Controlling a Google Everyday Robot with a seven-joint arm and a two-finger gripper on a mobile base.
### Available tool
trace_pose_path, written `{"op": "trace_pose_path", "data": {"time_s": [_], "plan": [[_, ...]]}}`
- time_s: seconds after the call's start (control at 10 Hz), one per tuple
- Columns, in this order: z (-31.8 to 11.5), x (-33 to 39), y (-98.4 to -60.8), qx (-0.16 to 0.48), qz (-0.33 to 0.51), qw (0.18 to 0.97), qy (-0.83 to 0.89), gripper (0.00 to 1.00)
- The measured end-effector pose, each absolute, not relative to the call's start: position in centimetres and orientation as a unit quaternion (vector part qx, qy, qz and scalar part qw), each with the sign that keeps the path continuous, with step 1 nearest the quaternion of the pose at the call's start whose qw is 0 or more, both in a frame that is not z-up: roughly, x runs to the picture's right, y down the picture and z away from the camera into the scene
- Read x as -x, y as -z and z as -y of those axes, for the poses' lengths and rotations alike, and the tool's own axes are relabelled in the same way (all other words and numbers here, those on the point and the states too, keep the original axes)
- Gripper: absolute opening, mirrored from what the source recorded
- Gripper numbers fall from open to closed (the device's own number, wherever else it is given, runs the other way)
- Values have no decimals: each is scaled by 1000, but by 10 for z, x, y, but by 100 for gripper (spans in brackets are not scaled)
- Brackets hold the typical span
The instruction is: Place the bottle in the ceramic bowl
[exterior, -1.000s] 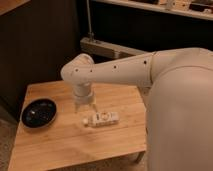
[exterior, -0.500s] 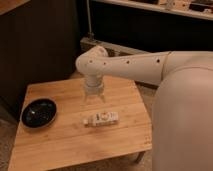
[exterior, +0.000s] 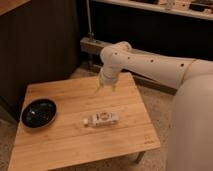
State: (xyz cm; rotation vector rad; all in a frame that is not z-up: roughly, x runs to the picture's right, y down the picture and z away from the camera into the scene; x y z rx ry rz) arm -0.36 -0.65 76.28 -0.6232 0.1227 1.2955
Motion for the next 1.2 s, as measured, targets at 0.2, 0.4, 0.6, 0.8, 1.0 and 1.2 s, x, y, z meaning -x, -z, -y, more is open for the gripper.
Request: {"op": "trace_pose_path", "data": {"time_s": [0.2, 0.4, 0.6, 0.8, 1.0, 1.2], "plan": [[0, 8, -752, 294, 7, 808, -511, 65], [-12, 21, -740, 293, 48, 851, -434, 65], [-18, 25, -735, 290, 66, 868, -398, 65], [-18, 27, -734, 290, 69, 869, -394, 65], [-18, 34, -727, 278, 99, 881, -370, 65], [-26, 56, -720, 257, 145, 911, -288, 65]]}}
